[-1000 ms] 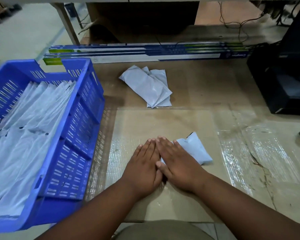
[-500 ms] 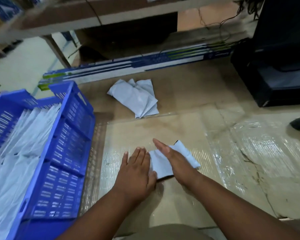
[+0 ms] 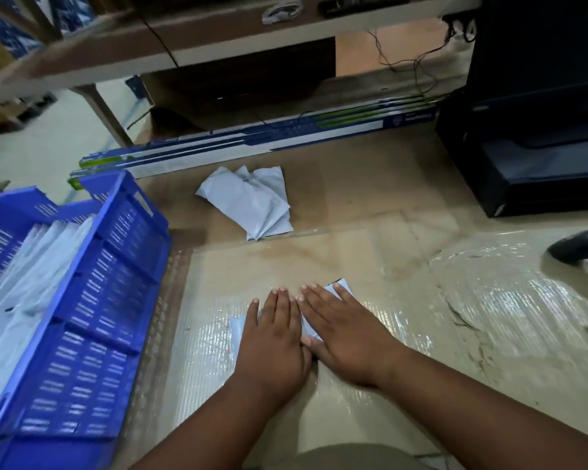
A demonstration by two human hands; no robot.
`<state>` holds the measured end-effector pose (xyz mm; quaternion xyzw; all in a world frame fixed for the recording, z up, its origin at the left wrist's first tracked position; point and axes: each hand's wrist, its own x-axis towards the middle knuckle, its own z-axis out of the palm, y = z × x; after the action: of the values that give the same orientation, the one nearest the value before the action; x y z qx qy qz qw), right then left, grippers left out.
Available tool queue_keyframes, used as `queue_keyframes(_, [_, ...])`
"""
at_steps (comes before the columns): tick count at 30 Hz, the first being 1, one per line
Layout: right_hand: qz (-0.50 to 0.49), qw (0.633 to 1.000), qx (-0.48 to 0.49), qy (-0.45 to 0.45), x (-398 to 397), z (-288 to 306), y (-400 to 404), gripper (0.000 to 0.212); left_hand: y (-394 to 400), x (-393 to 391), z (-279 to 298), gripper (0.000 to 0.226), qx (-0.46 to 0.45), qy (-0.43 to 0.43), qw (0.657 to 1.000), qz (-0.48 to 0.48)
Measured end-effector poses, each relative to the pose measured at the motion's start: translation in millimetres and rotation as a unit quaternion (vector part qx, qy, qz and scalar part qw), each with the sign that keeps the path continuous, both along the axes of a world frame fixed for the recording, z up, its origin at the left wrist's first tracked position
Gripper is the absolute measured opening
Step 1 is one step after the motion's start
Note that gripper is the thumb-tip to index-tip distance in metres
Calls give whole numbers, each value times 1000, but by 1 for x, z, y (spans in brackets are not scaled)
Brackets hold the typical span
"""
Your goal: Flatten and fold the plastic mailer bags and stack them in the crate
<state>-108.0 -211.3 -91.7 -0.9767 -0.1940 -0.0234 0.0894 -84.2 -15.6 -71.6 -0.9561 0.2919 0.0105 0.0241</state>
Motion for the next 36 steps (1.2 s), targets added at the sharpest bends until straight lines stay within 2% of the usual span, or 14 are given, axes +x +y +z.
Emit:
queue_keyframes(5, [8, 999, -13, 52, 7, 1, -2, 83, -4, 1, -4, 71, 13, -22, 1000, 9])
queue_keyframes(8, [-24, 981, 159, 106, 13, 7, -11, 70, -2, -1, -4, 71, 3, -19, 1000, 11])
queue_keyframes(10, [-82, 908, 381, 155, 11, 23, -21, 50, 3, -1, -3, 72, -19, -4, 1000, 11])
queue_keyframes(12, [-138, 793, 559, 200, 8, 38, -33, 38, 9, 1, 1, 75, -28, 21, 999, 18])
queue_keyframes(13, [-165, 763, 591, 202, 6, 44, -38, 36, 10, 1, 4, 77, -25, 35, 999, 22])
queue_keyframes(14, [-182, 763, 591, 190, 4, 47, -43, 35, 9, 0, 8, 78, -23, 31, 999, 22])
queue_keyframes(15, [-185, 799, 547, 167, 2, 49, -47, 37, 6, -2, 13, 78, -26, 17, 999, 16])
queue_keyframes(17, [-118, 943, 301, 75, -2, 44, -53, 55, -5, -10, 22, 75, -43, -22, 999, -12])
queue_keyframes(19, [-12, 998, 63, -5, -10, 29, -53, 71, -19, -19, 25, 77, -55, -60, 995, -49])
queue_keyframes(24, [27, 998, -32, 40, -31, -1, -50, 85, -23, -30, 5, 86, -16, -45, 996, -70])
queue_keyframes(28, [35, 980, -101, 166, -21, 27, -45, 98, -17, -31, -12, 86, -25, -27, 996, -83])
queue_keyframes(31, [53, 967, -171, 183, -7, 52, -41, 94, -19, -32, -15, 89, -34, -18, 995, -88])
queue_keyframes(34, [38, 988, -101, 111, 8, 66, -30, 77, -15, -23, -8, 85, -46, 24, 995, -81])
queue_keyframes(36, [24, 996, -1, 88, 12, 62, -17, 67, -12, -15, 10, 74, -159, 115, 978, -75])
